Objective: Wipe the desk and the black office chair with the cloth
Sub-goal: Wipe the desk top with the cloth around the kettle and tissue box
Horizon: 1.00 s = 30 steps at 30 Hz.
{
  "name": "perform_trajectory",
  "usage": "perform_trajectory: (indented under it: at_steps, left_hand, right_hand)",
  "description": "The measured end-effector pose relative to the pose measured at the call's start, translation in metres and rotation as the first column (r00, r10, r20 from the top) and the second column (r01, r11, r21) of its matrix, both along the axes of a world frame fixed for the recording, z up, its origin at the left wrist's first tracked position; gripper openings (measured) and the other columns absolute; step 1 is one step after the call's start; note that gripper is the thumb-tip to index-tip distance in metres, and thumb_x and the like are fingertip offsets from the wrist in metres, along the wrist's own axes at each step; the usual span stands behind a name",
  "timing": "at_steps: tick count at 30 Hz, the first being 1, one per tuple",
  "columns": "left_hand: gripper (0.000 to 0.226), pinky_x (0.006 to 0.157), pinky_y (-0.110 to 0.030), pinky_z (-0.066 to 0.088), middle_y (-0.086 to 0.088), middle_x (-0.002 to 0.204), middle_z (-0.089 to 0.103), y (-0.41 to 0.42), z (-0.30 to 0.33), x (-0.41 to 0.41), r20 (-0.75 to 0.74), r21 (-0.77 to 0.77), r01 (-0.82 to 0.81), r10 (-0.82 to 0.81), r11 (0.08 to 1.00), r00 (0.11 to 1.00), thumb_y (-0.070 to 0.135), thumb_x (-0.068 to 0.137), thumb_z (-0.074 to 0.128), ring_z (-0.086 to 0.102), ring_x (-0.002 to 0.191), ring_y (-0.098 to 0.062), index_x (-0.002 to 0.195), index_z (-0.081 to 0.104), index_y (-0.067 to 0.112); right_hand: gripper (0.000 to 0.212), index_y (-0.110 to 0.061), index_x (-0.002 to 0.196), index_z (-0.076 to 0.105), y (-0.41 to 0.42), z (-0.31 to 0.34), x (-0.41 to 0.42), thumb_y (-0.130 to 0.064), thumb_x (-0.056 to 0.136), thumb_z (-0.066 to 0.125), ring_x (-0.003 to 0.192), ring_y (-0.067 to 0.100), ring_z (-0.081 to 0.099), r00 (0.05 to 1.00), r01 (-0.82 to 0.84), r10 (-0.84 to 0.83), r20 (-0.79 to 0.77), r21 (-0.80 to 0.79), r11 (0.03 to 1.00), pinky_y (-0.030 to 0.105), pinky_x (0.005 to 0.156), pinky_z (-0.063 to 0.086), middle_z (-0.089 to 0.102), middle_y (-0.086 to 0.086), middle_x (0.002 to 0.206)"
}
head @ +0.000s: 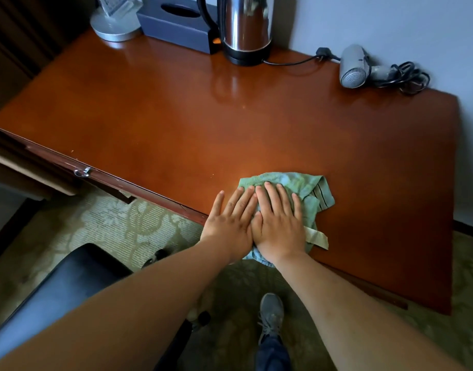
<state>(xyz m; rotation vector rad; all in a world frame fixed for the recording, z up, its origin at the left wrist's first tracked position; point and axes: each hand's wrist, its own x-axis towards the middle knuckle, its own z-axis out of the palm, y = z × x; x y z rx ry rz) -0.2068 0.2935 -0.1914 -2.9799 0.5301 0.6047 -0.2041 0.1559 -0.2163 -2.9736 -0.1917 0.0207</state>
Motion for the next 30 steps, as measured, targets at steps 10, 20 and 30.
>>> perform_trajectory:
  at_steps: [10,20,30]
  left_hand:
    - [0.063,0.118,-0.057,-0.011,-0.001,0.16,-0.034,-0.01,0.001,0.136,0.051,0.03,-0.109,0.107,0.994,0.993,0.043,0.101,-0.002,-0.031,0.147,-0.021,0.152,-0.027,0.016]
    - [0.061,0.119,-0.055,-0.011,0.0,0.16,-0.033,-0.022,-0.002,0.286,0.06,0.05,-0.21,0.207,0.976,0.976,0.04,0.101,-0.003,-0.029,0.148,-0.02,0.153,-0.027,0.017]
    - [0.063,0.119,-0.056,-0.011,-0.001,0.16,-0.033,-0.023,0.0,0.318,0.052,0.096,-0.239,0.235,0.966,0.971,0.04,0.101,0.0,-0.03,0.147,-0.021,0.153,-0.026,0.017]
  right_hand:
    - [0.057,-0.028,0.154,0.038,-0.006,-0.001,0.153,-0.034,0.098,0.033,0.152,0.016,0.024,0.994,-0.089,0.087,0.058,0.018,0.996,0.047,0.125,0.014,0.034,-0.006,0.163]
    - [0.056,-0.028,0.151,0.043,-0.013,-0.009,0.312,-0.031,0.096,0.038,0.15,0.016,0.029,0.979,-0.162,0.156,0.134,0.032,0.986,0.046,0.124,0.016,0.038,-0.006,0.16]
    - [0.056,-0.027,0.151,0.042,-0.011,-0.01,0.351,-0.031,0.096,0.037,0.15,0.018,0.029,0.97,-0.205,0.195,0.147,0.06,0.977,0.047,0.124,0.016,0.039,-0.005,0.16]
